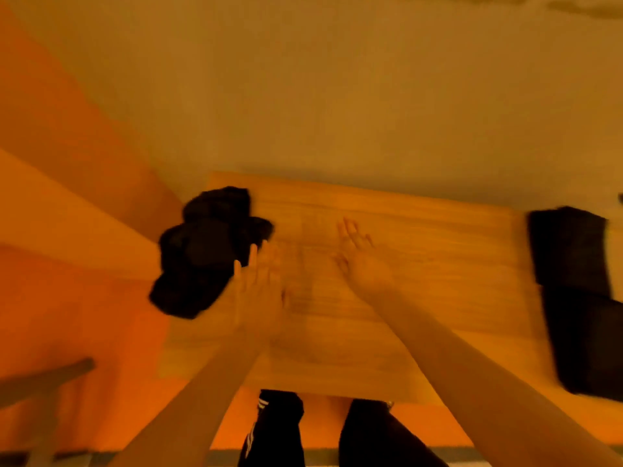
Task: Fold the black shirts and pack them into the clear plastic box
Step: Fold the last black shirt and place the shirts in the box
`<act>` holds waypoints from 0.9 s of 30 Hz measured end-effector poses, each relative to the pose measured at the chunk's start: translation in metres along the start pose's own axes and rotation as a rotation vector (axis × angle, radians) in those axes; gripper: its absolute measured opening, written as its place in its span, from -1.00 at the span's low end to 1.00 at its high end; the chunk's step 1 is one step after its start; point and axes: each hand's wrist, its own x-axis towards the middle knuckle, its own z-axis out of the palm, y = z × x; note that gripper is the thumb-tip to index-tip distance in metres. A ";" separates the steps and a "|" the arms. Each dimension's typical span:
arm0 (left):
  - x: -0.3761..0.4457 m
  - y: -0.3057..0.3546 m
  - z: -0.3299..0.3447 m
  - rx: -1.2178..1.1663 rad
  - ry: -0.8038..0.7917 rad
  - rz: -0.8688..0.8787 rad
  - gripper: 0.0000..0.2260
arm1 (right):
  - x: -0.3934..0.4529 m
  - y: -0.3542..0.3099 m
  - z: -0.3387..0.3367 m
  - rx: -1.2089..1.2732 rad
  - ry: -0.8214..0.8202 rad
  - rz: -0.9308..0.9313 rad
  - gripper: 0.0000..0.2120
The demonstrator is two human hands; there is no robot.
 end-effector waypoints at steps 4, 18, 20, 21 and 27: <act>-0.001 -0.082 -0.009 0.015 0.042 -0.217 -0.44 | 0.048 -0.077 0.019 -0.031 -0.113 -0.149 -0.35; 0.023 -0.116 -0.030 -0.940 0.213 -0.473 -0.72 | 0.089 -0.159 0.031 0.753 -0.012 0.298 -0.77; 0.029 -0.113 -0.043 -0.998 0.172 -0.466 -0.88 | 0.085 -0.158 0.008 0.786 -0.004 0.267 -0.88; 0.034 -0.111 -0.052 -1.019 0.171 -0.427 -0.91 | 0.082 -0.156 -0.004 0.798 0.014 0.250 -0.86; 0.070 -0.068 -0.158 -1.087 0.175 -0.156 -0.87 | 0.066 -0.138 -0.101 1.007 0.159 0.207 -0.73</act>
